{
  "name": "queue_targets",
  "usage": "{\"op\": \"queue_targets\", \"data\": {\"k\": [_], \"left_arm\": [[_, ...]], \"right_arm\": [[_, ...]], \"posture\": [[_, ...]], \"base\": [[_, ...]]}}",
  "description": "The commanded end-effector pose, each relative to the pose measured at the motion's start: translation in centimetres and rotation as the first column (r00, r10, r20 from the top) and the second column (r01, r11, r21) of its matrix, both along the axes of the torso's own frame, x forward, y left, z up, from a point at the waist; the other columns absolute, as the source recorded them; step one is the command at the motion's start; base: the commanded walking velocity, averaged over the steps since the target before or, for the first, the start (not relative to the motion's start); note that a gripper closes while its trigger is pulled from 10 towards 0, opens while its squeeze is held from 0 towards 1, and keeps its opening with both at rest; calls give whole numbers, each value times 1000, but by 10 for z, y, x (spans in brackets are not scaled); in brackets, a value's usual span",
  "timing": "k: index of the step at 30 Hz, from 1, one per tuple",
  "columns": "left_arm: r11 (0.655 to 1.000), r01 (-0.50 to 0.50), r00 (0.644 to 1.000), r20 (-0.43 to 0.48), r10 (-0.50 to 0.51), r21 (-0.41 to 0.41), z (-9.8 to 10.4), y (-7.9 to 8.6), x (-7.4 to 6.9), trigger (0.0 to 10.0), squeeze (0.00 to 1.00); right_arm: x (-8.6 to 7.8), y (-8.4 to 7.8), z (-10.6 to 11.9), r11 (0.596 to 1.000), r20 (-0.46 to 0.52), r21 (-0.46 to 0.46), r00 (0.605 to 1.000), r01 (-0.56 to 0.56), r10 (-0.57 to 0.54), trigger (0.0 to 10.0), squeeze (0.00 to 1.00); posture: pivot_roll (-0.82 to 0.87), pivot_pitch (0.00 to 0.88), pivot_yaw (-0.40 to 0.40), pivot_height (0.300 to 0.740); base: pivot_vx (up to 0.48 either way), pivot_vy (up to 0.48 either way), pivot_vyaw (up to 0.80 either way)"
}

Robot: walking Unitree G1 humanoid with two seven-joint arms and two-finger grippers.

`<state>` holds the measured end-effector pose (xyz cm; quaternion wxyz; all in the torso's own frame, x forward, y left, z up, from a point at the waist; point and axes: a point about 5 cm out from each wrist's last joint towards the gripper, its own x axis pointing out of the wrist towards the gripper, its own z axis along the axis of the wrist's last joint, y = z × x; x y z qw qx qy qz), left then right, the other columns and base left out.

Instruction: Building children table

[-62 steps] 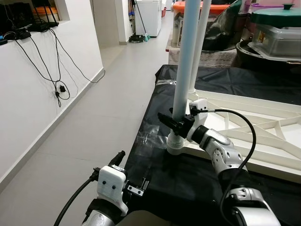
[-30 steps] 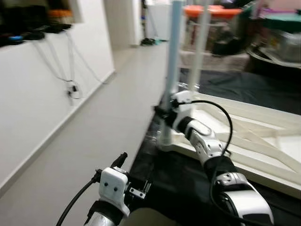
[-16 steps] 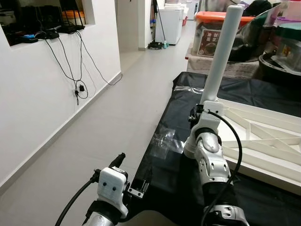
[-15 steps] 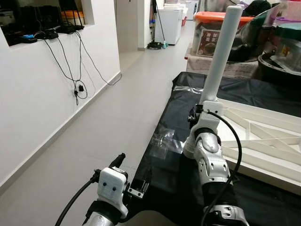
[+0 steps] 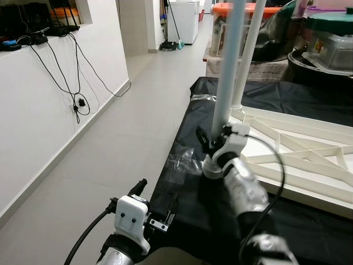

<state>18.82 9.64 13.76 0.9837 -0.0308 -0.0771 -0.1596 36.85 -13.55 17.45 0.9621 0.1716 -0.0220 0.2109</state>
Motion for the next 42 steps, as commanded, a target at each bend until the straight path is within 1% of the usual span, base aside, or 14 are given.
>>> {"op": "queue_targets", "data": {"k": [1, 9, 11, 12, 14, 20, 21, 29, 32, 34, 36, 37, 41, 42], "left_arm": [[1000, -2, 1000, -22, 2, 6, -4, 1, 0, 10000, 0], [1000, -1, 1000, -20, 1, 5, -4, 1, 0, 10000, 0], [1000, -3, 1000, -17, 3, 6, -4, 1, 1, 10000, 0], [1000, -3, 1000, -17, 3, 6, -4, 1, 1, 10000, 0], [1000, -3, 1000, -16, 4, 5, -3, 1, 1, 10000, 0], [1000, -3, 1000, -16, 3, 5, -4, 1, 1, 10000, 0], [1000, -1, 1000, -17, 1, 6, -4, 1, 0, 10000, 0], [1000, -2, 1000, -18, 2, 6, -4, 1, 0, 10000, 0], [1000, -4, 1000, -20, 4, 5, -5, 2, 1, 10000, 0], [1000, -2, 1000, -21, 2, 6, -5, 2, 1, 10000, 0], [1000, -2, 1000, -21, 2, 6, -5, 2, 1, 10000, 0], [1000, -1, 1000, -23, 1, 7, -6, 3, 2, 10000, 0], [1000, 0, 1000, -24, 0, 8, -7, 3, 3, 10000, 0], [1000, 3, 1000, -24, -3, 9, -7, 3, 3, 10000, 0]], "right_arm": [[-1, 12, -1, 991, -7, 41, 992, -128, 129, 10000, 0], [-8, 13, 8, 806, 16, -19, 806, -591, 591, 10000, 0], [-20, 17, 7, 616, -12, -79, 618, -784, 786, 10000, 0], [-20, 17, 7, 616, -12, -79, 618, -784, 786, 10000, 0], [-23, 19, 7, 510, -27, -68, 513, -857, 858, 10000, 0], [-22, 29, 9, 461, -1, -80, 463, -884, 887, 10000, 0], [-24, 33, 7, 448, 2, -79, 449, -890, 893, 0, 0], [-23, 35, -2, 512, -12, -136, 519, -848, 855, 0, 0], [-14, 29, -8, 691, 11, -207, 704, -693, 710, 0, 0], [3, 16, -6, 899, 34, -211, 917, -383, 398, 0, 0], [3, 16, -6, 899, 34, -211, 917, -383, 398, 0, 0], [16, -14, -8, 961, 15, -266, 997, 80, -79, 0, 0], [11, -42, -10, 847, 44, -317, 899, 426, -435, 0, 0], [-6, -58, -15, 722, 36, -308, 766, 619, -642, 0, 0]], "posture": [[107, 0, 12, 740], [112, 0, 9, 740], [119, 0, 1, 740], [119, 0, 1, 740], [119, 0, 1, 740], [123, 0, -1, 740], [126, 0, -1, 740], [125, 0, 0, 740], [116, 0, 7, 740], [110, 0, 7, 740], [110, 0, 7, 740], [100, 0, 10, 740], [100, 0, 10, 740], [94, 0, 14, 740]], "base": [[0, 0, 0], [0, 0, 0], [0, 0, 0], [0, 0, 0], [0, 0, 0], [0, 0, 0], [0, 0, 0], [0, 0, 0], [0, 0, 0], [0, 0, 0], [0, 0, 0], [0, 0, 0], [0, 0, 0], [0, 0, 0]]}}
